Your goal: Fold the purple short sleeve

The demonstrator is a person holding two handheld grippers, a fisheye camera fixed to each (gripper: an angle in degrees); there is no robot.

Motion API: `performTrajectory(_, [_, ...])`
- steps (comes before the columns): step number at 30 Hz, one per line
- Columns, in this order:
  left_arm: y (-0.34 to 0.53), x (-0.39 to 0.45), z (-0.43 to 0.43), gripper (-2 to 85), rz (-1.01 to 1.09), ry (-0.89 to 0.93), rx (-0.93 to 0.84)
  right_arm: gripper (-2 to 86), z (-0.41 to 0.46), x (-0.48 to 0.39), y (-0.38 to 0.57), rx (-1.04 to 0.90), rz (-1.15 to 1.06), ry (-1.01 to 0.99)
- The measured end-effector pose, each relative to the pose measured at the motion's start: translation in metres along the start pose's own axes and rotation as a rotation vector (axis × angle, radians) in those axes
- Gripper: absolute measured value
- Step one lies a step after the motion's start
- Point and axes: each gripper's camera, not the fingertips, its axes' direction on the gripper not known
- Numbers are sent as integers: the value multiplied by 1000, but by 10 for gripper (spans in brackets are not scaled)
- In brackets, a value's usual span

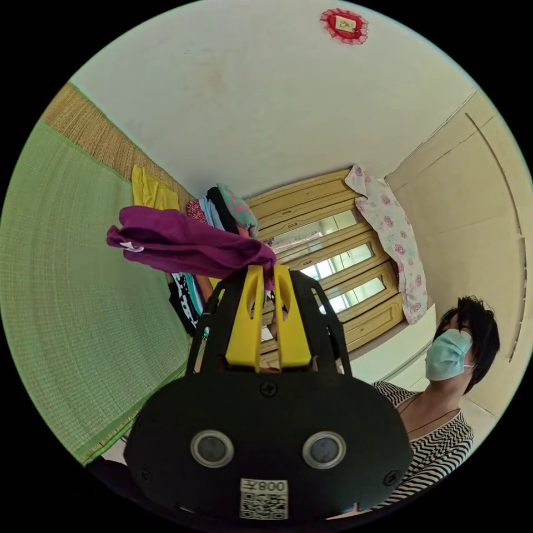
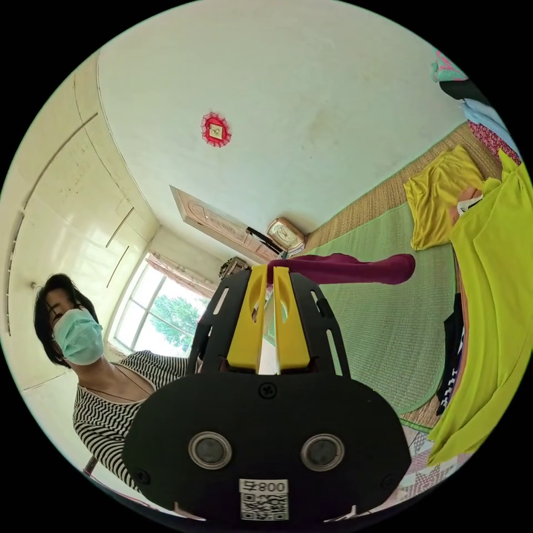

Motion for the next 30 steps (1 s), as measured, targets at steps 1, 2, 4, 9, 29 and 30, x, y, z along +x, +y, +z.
performTrajectory(1, [-8,-13,10,34,-19,-2,0,19,3,6,-9,-8,10,1])
performTrajectory(2, [-18,-26,20,34,-38,-16,1,19,4,10,-14,-12,18,4])
performTrajectory(4, [-37,-45,37,34,-60,-55,-2,19,12,29,-38,-22,59,27])
performTrajectory(9, [-109,-89,92,34,-100,-90,-20,18,26,67,-118,-16,126,14])
performTrajectory(29, [-198,-229,373,45,9,-442,-441,4,-43,117,-245,19,342,595])
performTrajectory(30, [-192,-238,374,48,-18,-440,-448,3,-43,126,-232,19,378,605])
